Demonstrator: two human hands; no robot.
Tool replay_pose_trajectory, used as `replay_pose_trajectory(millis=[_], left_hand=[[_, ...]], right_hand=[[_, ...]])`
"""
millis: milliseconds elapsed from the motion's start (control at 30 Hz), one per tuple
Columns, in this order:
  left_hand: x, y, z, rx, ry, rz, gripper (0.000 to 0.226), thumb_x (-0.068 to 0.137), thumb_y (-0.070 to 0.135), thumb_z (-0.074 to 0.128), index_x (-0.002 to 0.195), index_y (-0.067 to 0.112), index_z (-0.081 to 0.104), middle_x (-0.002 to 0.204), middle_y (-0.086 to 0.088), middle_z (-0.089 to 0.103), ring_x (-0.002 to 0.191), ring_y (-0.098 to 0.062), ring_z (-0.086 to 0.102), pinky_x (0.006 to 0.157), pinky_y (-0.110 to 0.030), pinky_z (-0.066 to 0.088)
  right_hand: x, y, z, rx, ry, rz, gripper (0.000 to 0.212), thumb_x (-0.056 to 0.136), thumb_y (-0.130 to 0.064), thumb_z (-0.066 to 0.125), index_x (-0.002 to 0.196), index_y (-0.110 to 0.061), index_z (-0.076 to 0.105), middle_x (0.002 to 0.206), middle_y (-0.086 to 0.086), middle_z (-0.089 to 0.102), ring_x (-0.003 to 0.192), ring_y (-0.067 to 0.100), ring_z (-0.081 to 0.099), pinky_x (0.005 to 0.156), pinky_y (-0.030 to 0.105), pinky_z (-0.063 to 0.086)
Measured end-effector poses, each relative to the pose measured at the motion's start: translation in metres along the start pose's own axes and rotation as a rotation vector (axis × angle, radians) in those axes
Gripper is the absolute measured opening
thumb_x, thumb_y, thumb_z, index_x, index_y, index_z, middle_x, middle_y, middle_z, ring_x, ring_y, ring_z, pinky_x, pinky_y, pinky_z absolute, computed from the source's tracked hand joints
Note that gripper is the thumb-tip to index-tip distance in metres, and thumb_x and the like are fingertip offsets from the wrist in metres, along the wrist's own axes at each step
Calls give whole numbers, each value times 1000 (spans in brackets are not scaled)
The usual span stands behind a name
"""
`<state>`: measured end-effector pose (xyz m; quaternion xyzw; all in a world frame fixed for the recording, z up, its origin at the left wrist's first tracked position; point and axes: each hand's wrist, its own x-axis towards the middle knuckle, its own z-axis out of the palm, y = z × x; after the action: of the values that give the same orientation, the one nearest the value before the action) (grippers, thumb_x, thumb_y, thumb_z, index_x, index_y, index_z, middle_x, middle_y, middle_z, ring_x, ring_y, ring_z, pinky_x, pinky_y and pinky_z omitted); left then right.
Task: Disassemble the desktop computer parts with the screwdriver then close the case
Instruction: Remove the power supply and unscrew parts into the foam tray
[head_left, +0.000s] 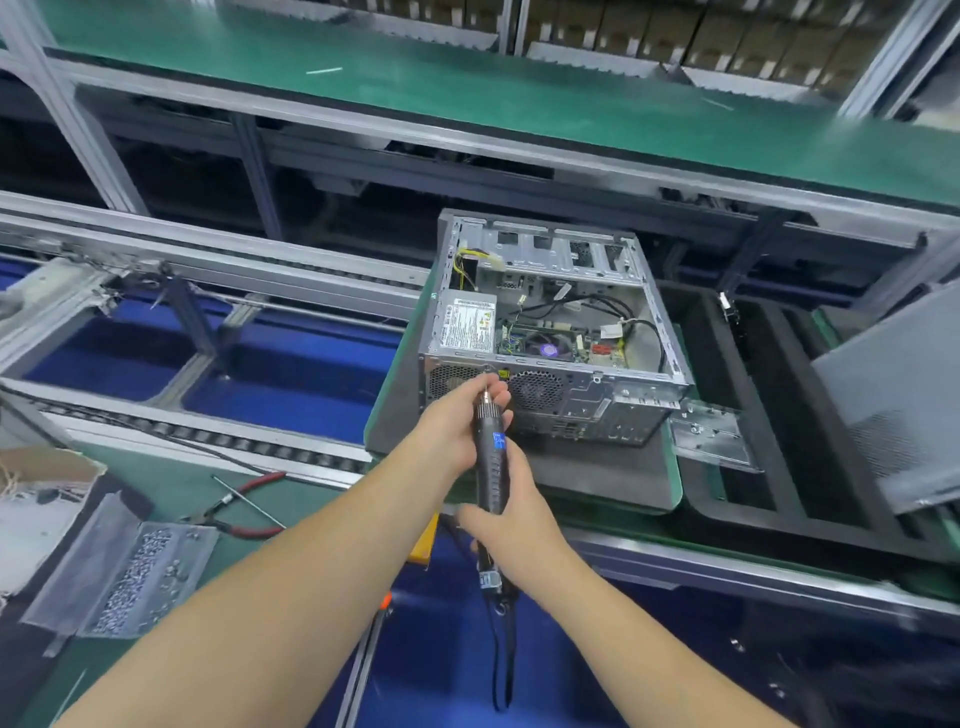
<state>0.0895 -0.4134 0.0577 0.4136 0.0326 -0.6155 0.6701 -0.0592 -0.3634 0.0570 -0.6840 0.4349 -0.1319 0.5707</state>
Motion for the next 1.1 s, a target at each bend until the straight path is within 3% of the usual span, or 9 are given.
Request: replay_pose_trajectory(millis=[233,433,567,633,700,800,900,967,1100], left_hand=[[6,8,1,36,8,-32,14,99,21,65,104,8,68,81,-2,72,66,-12,67,66,-30,57],[10,10,2,1,10,-30,16,102,21,60,99,7,66,77,-2,71,61,-11,66,58,-28,58],[1,13,7,90,86,-1,17,101,20,61,101,4,67,81,-5,72,66,-16,68,67,-32,59],[-12,14,4,410,286,172,21,96,22,60,94,5,71,82,-4,76,73,-21,71,74,-38,61],[-25,22,-1,925,474,592,30,94,29,49,80,13,70,77,0,72,78,-20,68,73,-43,58],[-28,60,6,1413,421,1100,32,99,25,39,98,20,70,102,2,70,97,-19,60,85,-41,48],[-4,99,21,1985,203,899,43,106,22,33,140,14,57,148,-6,53,131,-29,52,109,-45,40],[6,103,22,2285,58,656,46,108,25,25,146,12,47,154,-10,44,133,-34,49,112,-48,37],[11,101,10,2402,-31,643,50,108,24,21,154,11,32,158,-10,37,140,-30,43,115,-48,34]], right_hand=[[3,-5,5,2,40,-17,91,77,-21,70,150,-53,25,95,4,67,67,13,63,58,25,54],[5,-5,8,-19,53,-20,93,79,-22,69,154,-50,22,97,4,67,71,16,64,63,30,56],[6,-5,9,-4,57,-3,95,77,-25,70,155,-50,21,98,3,68,73,18,67,64,32,59],[6,-4,9,1,57,13,96,78,-26,71,156,-50,20,101,1,67,77,23,69,68,35,61],[5,-4,7,7,54,29,96,79,-29,72,155,-52,18,104,-2,67,81,28,72,70,39,62],[4,-4,6,0,58,37,94,80,-32,71,153,-55,18,105,-9,65,82,30,73,72,41,63],[3,-7,5,10,69,57,92,78,-33,70,149,-62,20,100,-8,65,76,31,70,71,41,61],[2,-11,3,3,63,57,90,77,-35,70,146,-65,21,100,-7,66,67,21,65,68,40,61],[1,-20,-5,-9,26,76,93,80,-35,71,157,-50,20,104,-8,65,64,14,65,59,28,58]])
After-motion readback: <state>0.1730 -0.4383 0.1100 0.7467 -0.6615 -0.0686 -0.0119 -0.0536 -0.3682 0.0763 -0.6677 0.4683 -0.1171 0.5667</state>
